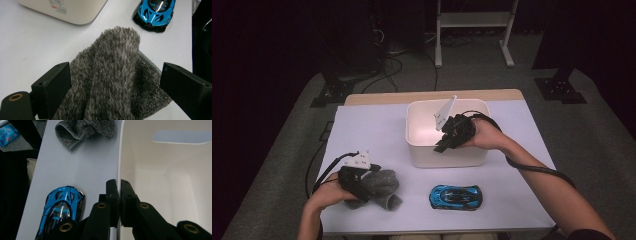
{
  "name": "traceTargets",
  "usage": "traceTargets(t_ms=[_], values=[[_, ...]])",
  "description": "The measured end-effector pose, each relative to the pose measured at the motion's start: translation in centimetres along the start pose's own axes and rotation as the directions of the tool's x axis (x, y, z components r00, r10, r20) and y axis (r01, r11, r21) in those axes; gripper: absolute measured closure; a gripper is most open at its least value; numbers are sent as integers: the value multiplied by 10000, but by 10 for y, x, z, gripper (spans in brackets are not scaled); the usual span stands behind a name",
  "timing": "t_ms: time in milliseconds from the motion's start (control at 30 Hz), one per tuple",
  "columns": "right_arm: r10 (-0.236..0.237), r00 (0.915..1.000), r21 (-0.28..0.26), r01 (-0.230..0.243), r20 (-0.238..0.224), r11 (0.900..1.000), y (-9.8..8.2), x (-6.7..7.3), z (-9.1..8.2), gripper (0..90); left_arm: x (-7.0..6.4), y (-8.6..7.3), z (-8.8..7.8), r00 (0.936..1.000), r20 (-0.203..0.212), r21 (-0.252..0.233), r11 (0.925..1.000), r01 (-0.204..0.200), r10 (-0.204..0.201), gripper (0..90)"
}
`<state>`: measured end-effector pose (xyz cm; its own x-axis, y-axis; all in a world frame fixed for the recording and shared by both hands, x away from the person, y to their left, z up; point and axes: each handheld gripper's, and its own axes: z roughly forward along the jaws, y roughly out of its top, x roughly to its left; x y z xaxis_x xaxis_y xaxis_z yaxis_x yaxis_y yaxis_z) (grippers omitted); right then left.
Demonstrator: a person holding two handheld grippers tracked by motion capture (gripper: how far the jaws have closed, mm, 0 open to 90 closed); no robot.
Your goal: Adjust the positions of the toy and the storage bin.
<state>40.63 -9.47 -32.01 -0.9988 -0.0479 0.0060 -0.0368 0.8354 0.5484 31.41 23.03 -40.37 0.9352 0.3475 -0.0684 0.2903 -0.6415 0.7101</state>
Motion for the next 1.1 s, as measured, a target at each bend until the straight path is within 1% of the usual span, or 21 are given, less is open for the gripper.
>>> traceTargets(t_ms=[133, 233, 267, 300, 400, 467, 533, 600, 667, 733, 800, 933, 1033, 1100], values=[[32, 10000, 46, -32, 20, 10000, 0, 1, 0, 854, 0, 0, 0, 10000, 8, 5, 10000, -12, 12, 91], [72, 10000, 114, -73, 43, 9999, 0, 2, 0, 826, 0, 0, 1, 10000, 4, 13, 10000, -16, 16, 91], [81, 9999, 4, -81, 95, 10000, 0, 2, -1, 777, 0, 0, 1, 10000, 0, -5, 10000, -25, 25, 91], [142, 9998, -71, -141, 142, 9999, 0, 2, -2, 749, -1, 0, 1, 10000, 1, -6, 10000, -33, 33, 91], [241, 9994, -199, -236, 245, 9995, 1, 4, -6, 675, -1, 1, 1, 10000, 0, 6, 10000, -66, 66, 91], [319, 9993, -287, -313, 203, 9991, 0, 5, -8, 630, -1, 1, 1, 10000, -7, -2, 10000, -60, 60, 91], [440, 9987, -398, -429, 261, 9983, -2, 7, -10, 597, -1, 1, 1, 10000, -24, -26, 10000, -30, 30, 83], [588, 9978, -551, -570, 310, 9969, -4, 9, -13, 541, -1, 1, 1, 10000, -9, -31, 10000, -14, 14, 79], [688, 9973, -827, -664, 268, 9944, -6, 11, -18, 522, -1, 1, 2, 10000, -6, -47, 10000, 5, -5, 79], [805, 9963, -1030, -771, 292, 9917, -7, 15, -22, 484, -1, 1, 3, 10000, -21, -53, 10000, 7, -7, 79], [779, 9964, -1107, -737, 346, 9911, -7, 18, -26, 458, -1, 1, 3, 10000, -32, -27, 10000, 7, -7, 78], [956, 9946, -1326, -895, 409, 9871, -10, 26, -34, 384, -1, 1, 3, 9999, -132, -52, 10000, -13, 13, 78], [1058, 9936, -1592, -983, 390, 9823, -15, 33, -38, 340, -1, 1, 3, 9998, -183, -80, 10000, -19, 17, 78], [1125, 9928, -1666, -1042, 411, 9805, -17, 37, -39, 319, -1, 2, 3, 9998, -210, -105, 9999, 6, -8, 79]])
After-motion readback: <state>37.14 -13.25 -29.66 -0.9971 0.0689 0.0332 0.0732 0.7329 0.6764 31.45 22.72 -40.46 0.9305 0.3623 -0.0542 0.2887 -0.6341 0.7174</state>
